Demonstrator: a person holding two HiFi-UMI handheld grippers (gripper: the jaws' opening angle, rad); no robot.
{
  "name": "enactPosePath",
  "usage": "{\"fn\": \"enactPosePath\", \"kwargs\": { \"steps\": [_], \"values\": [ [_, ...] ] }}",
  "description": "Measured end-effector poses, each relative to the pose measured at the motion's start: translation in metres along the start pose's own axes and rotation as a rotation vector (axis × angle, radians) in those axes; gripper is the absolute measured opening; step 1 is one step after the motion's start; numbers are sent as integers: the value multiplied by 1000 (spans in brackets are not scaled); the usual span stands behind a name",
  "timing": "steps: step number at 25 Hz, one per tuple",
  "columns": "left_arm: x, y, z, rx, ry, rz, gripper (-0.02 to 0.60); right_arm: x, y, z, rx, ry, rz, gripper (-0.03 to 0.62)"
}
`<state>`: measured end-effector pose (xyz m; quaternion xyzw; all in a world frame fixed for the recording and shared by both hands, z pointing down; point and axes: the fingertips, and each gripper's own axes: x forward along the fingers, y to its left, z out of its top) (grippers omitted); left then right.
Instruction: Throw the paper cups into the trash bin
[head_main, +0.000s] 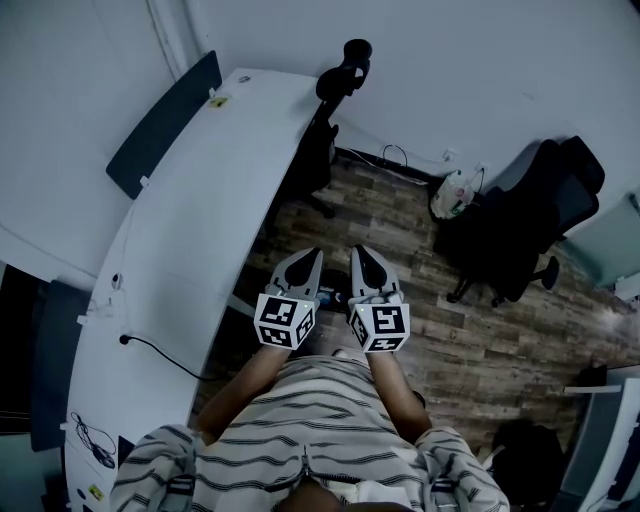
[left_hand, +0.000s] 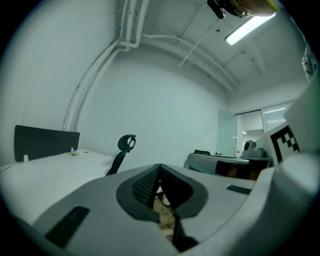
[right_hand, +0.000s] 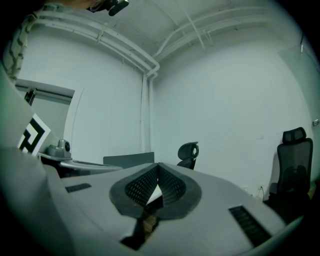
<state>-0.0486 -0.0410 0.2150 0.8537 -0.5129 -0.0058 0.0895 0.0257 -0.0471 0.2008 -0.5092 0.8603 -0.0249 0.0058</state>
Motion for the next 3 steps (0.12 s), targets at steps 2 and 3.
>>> {"fn": "enactPosePath", "kwargs": {
  "steps": [2,3],
  "values": [
    [5,1,1,3,-5,-1,23,4,-3,1,-2,-7,2,11],
    [7,1,2,4,-8,-2,23,6,-5,2,-3,-10,3,11]
  ]
}}
